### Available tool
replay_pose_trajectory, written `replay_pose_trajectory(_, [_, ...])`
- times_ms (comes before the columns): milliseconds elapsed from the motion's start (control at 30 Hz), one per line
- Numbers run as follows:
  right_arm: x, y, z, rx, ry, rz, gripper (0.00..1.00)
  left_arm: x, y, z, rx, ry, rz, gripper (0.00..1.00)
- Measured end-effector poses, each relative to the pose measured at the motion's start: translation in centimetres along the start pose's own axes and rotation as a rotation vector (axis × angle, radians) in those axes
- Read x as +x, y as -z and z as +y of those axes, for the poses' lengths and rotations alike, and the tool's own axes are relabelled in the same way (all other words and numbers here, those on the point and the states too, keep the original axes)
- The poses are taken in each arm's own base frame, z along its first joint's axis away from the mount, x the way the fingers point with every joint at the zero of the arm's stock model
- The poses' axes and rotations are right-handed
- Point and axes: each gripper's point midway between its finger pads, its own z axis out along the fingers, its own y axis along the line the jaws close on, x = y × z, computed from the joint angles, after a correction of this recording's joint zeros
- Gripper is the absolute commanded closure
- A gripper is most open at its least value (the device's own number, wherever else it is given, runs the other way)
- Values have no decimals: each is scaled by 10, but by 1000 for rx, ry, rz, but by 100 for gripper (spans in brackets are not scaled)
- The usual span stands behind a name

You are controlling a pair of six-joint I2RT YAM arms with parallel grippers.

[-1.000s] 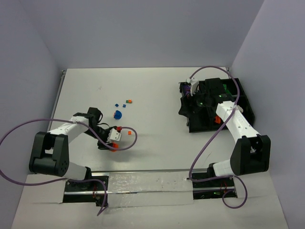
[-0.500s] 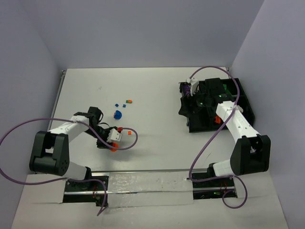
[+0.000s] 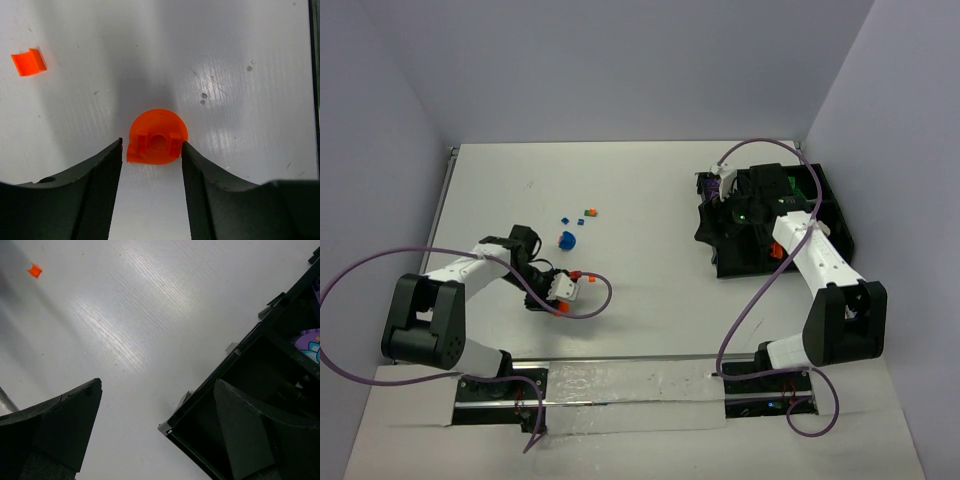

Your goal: Sort the legos into containers by color

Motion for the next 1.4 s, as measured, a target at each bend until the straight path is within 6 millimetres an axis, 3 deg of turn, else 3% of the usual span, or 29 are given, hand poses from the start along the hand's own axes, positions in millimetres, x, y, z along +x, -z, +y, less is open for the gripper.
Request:
replay_pose_trajectory(233, [2, -1, 0, -2, -1, 5, 0, 3, -2, -4, 12, 1, 18, 50])
replay_pose_trajectory(600, [2, -1, 2, -10, -17, 3, 0, 0, -1, -1, -9, 4, 13, 66])
replay_pose_trajectory(767, [-2, -3, 8, -36, -57, -15, 0, -9, 3, 2, -35, 20, -17, 74])
replay_pose_trajectory(1067, [-5, -16, 23, -124, -149, -21, 0, -27, 13, 18, -87, 67, -78, 76])
replay_pose_trajectory(1133, [-10, -22, 35, -184, -190, -28, 0, -38, 19, 28, -117, 106, -120, 76])
replay_pose_trajectory(1300, [-16, -54, 74, -372, -319, 7, 0, -76, 48, 79, -262, 134, -240, 77])
replay_pose_trajectory(1400, [-20, -70, 98, -471, -418, 40, 0, -89, 58, 93, -314, 160, -293, 78])
